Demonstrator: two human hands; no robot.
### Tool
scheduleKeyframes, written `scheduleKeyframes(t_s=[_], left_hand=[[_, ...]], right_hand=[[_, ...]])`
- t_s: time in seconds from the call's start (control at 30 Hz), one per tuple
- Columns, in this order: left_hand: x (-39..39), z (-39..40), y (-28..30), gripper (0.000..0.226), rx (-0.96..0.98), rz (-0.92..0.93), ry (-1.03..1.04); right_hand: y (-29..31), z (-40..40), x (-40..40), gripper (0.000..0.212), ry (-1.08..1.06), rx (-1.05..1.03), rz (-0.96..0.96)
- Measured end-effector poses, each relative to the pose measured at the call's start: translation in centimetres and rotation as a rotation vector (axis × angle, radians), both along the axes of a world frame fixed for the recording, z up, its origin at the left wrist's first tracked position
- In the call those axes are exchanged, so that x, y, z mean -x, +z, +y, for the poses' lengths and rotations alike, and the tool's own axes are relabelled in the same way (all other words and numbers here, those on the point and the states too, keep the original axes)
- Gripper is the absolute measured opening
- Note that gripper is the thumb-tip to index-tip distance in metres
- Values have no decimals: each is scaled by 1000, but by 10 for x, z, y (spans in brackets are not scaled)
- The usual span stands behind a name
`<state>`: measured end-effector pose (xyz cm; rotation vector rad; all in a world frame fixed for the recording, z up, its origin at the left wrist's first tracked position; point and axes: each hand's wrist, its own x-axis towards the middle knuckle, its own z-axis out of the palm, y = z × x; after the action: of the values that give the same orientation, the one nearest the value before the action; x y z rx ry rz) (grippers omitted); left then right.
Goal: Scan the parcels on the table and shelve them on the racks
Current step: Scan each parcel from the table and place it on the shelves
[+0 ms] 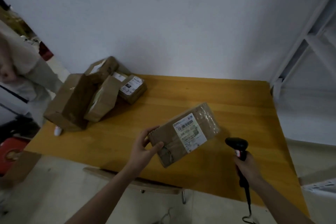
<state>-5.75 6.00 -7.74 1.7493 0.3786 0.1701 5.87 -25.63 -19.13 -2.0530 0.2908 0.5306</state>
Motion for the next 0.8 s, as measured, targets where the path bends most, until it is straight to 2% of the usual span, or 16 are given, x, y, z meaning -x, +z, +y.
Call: scheduleKeyframes(t_s=[0.23,0.3,0.37,0.43,0.47,0.53,0.6,0.63,0.7,0.8], left_hand=[[23,2,18,48,122,55,36],[26,2,22,53,138,54,21],[27,2,24,55,143,56,-3],[28,0,26,56,137,57,-34],[29,-1,28,56,136,55,-52],[31,-4,31,55,154,54,-95],[36,-7,35,55,182,62,-152],[38,-9,37,55,190,67,-184],[44,-14,42,55,203,67,-248],[53,-24,51,49,236,53,-320]], right_hand=[[-44,13,-18,21,4,4,62],[-41,15,-17,39,-22,14,58],[-35,14,-17,64,3,141,-25],[-10,15,-13,63,-75,225,-200],[11,16,-9,58,-135,150,-297],[63,15,2,53,-105,-166,-344],[110,12,19,63,36,-480,-238],[127,10,28,70,89,-566,-187],[147,4,49,77,132,-625,-136],[160,-9,83,92,51,-582,-173]])
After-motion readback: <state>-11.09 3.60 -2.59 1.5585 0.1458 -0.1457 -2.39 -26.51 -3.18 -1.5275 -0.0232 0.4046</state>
